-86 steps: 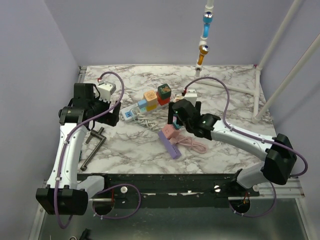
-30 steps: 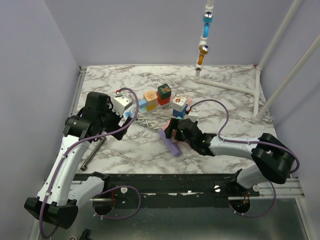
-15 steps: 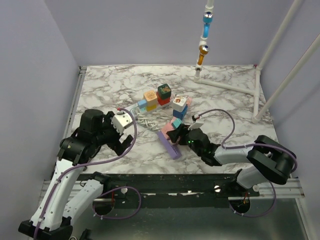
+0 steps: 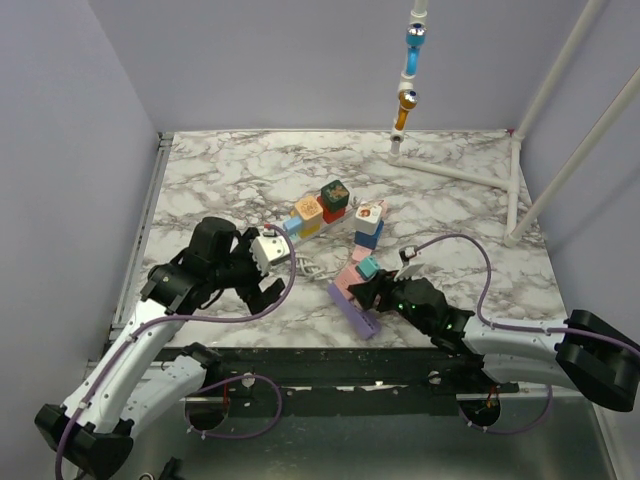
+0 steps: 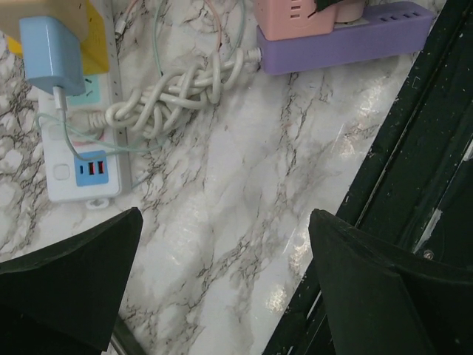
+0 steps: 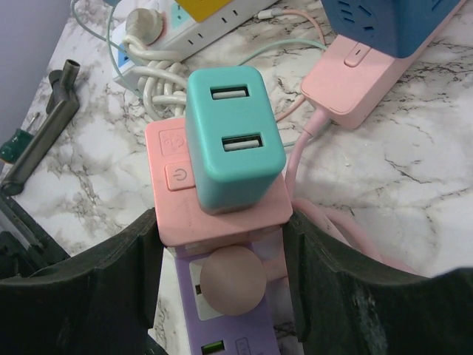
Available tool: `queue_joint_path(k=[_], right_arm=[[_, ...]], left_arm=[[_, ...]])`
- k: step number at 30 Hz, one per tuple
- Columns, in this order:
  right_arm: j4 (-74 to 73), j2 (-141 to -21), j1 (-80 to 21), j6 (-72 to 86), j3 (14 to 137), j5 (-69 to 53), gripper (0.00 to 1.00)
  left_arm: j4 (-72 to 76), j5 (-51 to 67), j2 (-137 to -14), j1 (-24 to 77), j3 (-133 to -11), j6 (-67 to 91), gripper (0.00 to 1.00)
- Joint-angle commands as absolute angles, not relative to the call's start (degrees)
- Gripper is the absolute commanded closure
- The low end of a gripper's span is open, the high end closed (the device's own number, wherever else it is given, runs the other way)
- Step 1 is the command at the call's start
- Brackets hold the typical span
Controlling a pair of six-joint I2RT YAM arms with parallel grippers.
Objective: Pull the plug off the socket
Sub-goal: Remove the plug from the socket.
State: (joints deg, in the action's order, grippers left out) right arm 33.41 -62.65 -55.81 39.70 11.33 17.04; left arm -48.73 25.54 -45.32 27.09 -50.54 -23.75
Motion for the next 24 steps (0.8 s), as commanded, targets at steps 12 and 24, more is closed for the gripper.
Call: queue_joint_path(k=[12, 24], right_arm=[[26.82, -62.36, -57.71, 34.94, 19.86, 10.62, 0.58], [26.6, -58.22, -57.69, 29.9, 17.68, 1.83, 0.48]], left_arm=[[-23.03, 25.14, -43.65, 43.99, -37.52, -42.52, 0.01], [-2.39, 21.11, -50.89, 47.13, -28.69, -44.5, 0.01]])
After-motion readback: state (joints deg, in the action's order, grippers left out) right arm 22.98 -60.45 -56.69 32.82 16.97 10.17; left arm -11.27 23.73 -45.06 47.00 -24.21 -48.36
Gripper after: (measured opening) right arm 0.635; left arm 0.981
